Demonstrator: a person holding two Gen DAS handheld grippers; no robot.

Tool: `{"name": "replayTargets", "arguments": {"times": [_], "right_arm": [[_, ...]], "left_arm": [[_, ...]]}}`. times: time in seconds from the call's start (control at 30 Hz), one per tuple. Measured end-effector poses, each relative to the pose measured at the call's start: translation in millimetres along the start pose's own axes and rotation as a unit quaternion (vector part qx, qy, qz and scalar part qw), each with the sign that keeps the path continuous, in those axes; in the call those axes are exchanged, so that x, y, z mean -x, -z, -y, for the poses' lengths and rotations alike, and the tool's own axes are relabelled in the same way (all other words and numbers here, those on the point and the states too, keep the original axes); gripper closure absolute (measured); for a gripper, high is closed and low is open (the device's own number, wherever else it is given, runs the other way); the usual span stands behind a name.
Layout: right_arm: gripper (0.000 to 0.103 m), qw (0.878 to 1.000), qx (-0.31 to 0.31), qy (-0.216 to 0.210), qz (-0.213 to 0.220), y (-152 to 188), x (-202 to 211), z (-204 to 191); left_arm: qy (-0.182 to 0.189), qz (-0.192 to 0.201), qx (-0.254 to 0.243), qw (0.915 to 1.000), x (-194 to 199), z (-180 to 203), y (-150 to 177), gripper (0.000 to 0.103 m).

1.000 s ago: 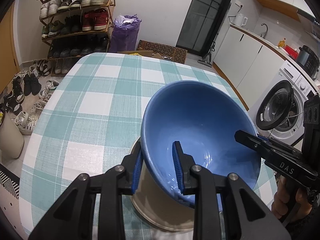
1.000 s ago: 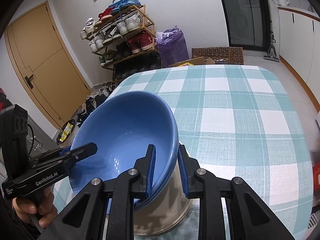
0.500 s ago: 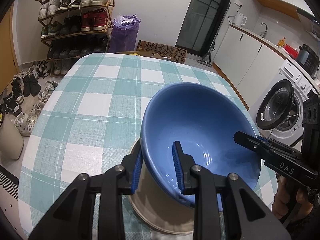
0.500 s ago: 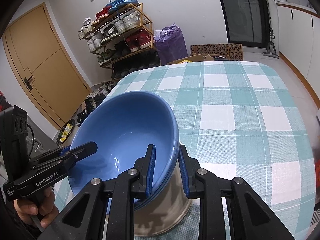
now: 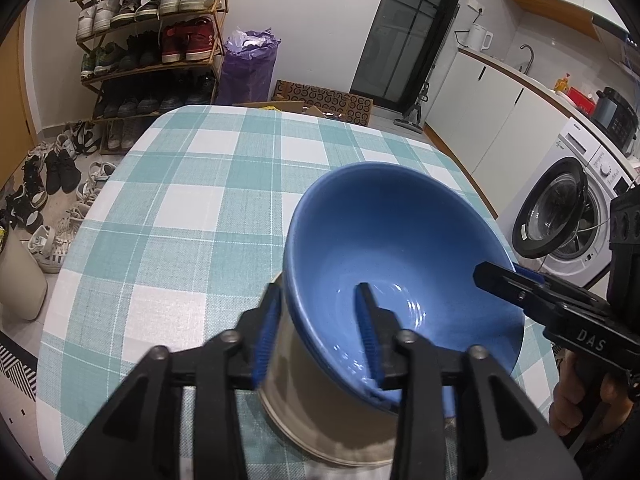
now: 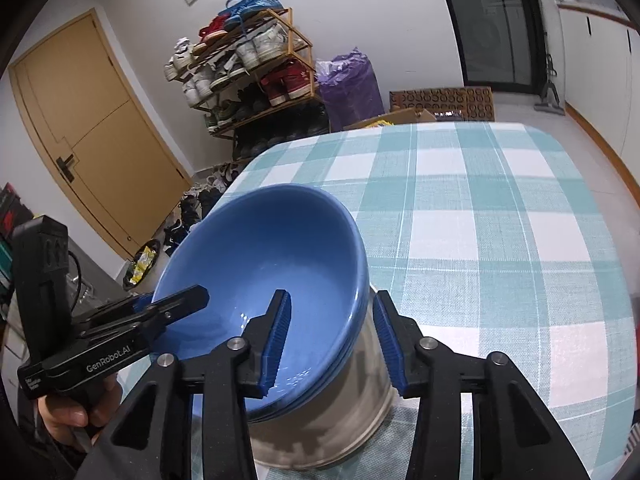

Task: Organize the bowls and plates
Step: 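Lower the stacked blue bowls onto the beige plate stack with both grippers, then open both grippers to release the bowls on the plates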

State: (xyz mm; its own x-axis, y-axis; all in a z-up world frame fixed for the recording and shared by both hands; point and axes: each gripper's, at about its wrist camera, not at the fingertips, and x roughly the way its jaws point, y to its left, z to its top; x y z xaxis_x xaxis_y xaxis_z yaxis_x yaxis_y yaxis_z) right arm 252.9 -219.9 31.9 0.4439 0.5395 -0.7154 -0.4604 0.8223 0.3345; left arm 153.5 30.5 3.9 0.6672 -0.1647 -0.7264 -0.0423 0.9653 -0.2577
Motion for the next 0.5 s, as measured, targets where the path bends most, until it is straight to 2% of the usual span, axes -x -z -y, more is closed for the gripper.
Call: {"name": "replayTargets", "arguments": {"times": [0.07,0.13,0.2,0.27,0.3,0.37,0.4,0.43,0.5], "right_arm": [[0.052,1.000,0.007,0.001,0.004,1,3,-2],[0.052,1.000,0.009,-0.003,0.005,2,6,-2],[0.047,1.000,0.011,-0.002,0.006,2,9,-2],[0.032,1.000,0.013,-0.008,0.005,3,10,-2],[0.030,1.000,0.015,-0.014,0.005,4,11,-2],[0.020,1.000,0.022,-0.015,0.007,4,13,-4],[0.018,1.000,0.025,-0.013,0.008,4,14,-5],[0.016,1.000,0.027,-0.012,0.010,5,16,-6],[0.014,0.999,0.029,-0.014,0.009,6,17,-7]], "left_arm": [[0.000,0.002,-0.003,1.0000,1,1,1,0.059],[-0.002,0.003,-0.003,1.0000,3,1,2,0.047],[-0.006,0.004,-0.004,1.0000,4,1,2,0.047],[-0.004,0.003,-0.005,1.0000,5,1,2,0.046],[-0.005,0.004,-0.005,1.0000,6,1,2,0.045],[-0.006,0.004,-0.008,0.9999,7,2,2,0.036],[-0.006,0.006,-0.010,0.9999,8,3,2,0.023],[-0.006,0.016,-0.013,0.9998,11,3,2,0.016],[0.000,0.028,-0.019,0.9994,17,4,2,0.010]]}}
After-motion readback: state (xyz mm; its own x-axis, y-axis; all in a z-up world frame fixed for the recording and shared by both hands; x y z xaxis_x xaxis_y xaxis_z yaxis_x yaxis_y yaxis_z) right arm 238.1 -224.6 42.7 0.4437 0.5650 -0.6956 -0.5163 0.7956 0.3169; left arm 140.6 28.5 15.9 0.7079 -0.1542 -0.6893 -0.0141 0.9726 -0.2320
